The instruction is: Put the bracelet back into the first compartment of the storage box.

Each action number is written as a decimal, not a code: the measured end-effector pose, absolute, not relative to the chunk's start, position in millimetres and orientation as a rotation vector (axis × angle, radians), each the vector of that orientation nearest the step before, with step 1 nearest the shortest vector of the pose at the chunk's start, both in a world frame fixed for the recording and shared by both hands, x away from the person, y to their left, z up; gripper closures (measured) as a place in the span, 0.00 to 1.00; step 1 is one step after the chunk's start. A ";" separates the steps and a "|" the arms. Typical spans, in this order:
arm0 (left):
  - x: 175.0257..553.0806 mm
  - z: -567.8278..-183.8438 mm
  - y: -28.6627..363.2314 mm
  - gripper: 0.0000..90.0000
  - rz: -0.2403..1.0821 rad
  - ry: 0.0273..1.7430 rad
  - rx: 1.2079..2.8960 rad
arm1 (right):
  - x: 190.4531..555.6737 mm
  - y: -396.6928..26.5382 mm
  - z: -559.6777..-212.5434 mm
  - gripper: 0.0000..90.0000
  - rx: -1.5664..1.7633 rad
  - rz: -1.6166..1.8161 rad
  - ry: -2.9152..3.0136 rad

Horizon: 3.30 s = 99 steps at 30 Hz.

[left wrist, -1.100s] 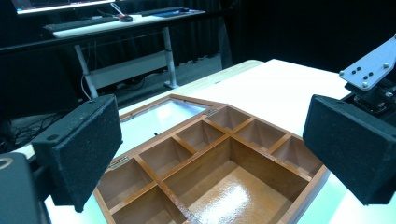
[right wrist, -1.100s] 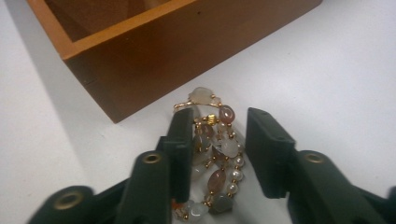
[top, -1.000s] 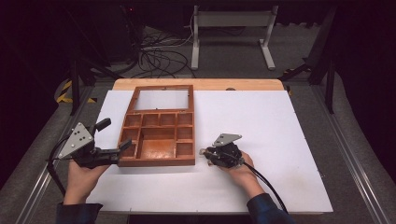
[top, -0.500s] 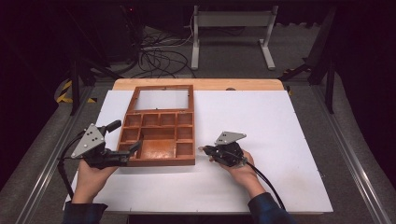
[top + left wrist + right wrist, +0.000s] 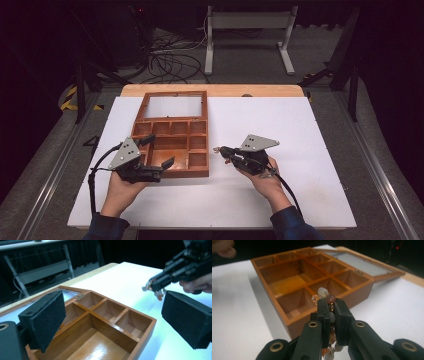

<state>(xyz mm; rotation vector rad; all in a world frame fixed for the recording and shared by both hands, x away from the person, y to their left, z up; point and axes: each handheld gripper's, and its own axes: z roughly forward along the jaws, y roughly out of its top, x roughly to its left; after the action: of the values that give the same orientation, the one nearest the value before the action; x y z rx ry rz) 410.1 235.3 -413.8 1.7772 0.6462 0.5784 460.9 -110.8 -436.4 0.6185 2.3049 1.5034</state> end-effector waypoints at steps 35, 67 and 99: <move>426.7 -435.3 135.5 0.33 0.355 0.510 1.819 | 438.2 -91.2 -401.2 0.95 0.423 1.688 2.198; 426.2 -426.3 138.7 0.92 0.375 0.527 1.826 | 441.7 -97.2 -402.1 0.95 0.469 1.698 2.175; 434.4 -401.4 178.5 0.92 0.290 0.584 1.794 | 449.3 -116.7 -402.9 0.63 0.566 1.703 2.163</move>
<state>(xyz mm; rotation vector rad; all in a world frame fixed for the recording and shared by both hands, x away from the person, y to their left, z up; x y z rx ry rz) 434.4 178.5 -401.4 1.7936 0.5835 0.2898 449.3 -116.7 -402.9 0.5660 2.1629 1.7026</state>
